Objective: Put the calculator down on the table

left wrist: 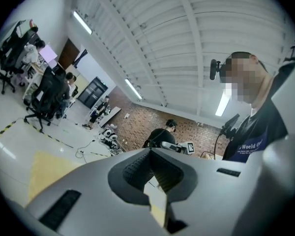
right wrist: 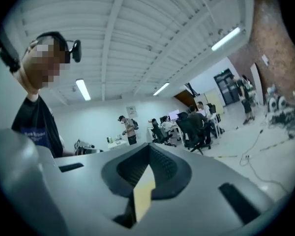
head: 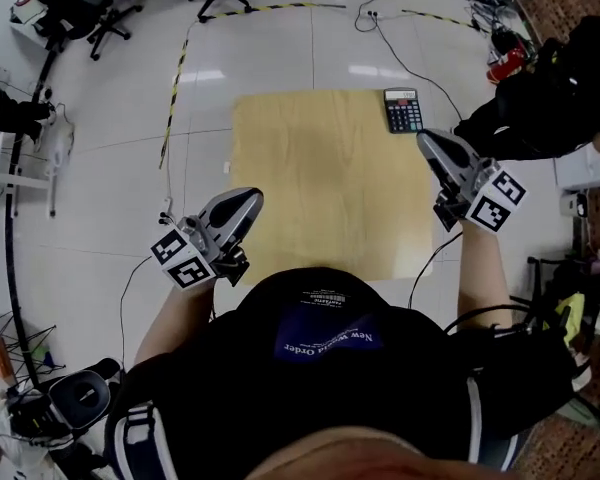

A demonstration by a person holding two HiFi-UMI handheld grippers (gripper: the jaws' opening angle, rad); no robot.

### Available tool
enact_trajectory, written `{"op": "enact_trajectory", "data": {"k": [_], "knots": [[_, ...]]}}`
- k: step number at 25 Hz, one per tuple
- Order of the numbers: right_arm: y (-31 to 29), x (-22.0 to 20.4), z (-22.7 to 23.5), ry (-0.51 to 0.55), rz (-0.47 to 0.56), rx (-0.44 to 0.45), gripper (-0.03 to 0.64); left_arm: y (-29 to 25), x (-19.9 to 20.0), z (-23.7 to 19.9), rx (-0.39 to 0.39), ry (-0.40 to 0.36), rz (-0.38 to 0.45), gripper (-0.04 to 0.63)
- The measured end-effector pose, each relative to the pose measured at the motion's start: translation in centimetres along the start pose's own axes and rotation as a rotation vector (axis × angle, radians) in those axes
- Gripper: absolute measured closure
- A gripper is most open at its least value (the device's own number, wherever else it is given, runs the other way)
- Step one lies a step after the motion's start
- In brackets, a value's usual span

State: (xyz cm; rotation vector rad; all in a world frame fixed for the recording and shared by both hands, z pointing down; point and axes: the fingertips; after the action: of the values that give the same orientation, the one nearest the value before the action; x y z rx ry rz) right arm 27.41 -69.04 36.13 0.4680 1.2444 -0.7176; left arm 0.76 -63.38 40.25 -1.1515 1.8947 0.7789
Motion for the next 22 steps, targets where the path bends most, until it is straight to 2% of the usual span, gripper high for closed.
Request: {"op": "enact_trajectory", "data": {"k": [2, 5, 8, 10, 15, 22], "knots": [[1.5, 1.6, -3.6, 0.087, 0.014, -0.001, 0.629, 0.4, 1.6, 1.6, -0.016, -0.035, 0.017, 0.588], [2.3, 3.4, -8.2, 0.085, 0.061, 0.045, 0.629, 0.8, 4.3, 3.9, -0.047, -0.098, 0.047, 0.588], [2.2, 1.6, -12.0, 0.088, 0.028, 0.066, 0.629, 1.8, 5.5, 5.9, -0.062, -0.140, 0.069, 0.588], [1.9, 0.0, -13.8, 0.049, 0.008, 0.082, 0.629, 2.4, 5.6, 6.5, -0.064, -0.148, 0.072, 0.588], [1.0, -2.1, -15.6, -0.060, 0.011, 0.125, 0.629, 2.8, 4.8, 7.1, -0.069, -0.153, 0.053, 0.588], [0.9, -1.5, -16.9, 0.025, -0.016, 0.148, 0.630, 2.0, 4.1, 8.2, -0.085, -0.151, 0.045, 0.588]]}}
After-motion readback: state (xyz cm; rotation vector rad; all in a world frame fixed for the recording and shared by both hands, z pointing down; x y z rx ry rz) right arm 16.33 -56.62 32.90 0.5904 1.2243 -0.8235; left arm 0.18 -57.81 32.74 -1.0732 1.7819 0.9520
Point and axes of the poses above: the fingertips, and each gripper's own axes: y backward along the fingers, z to its right, x out of its top, and after that the axes turned 3 degrees about -x, right-handed
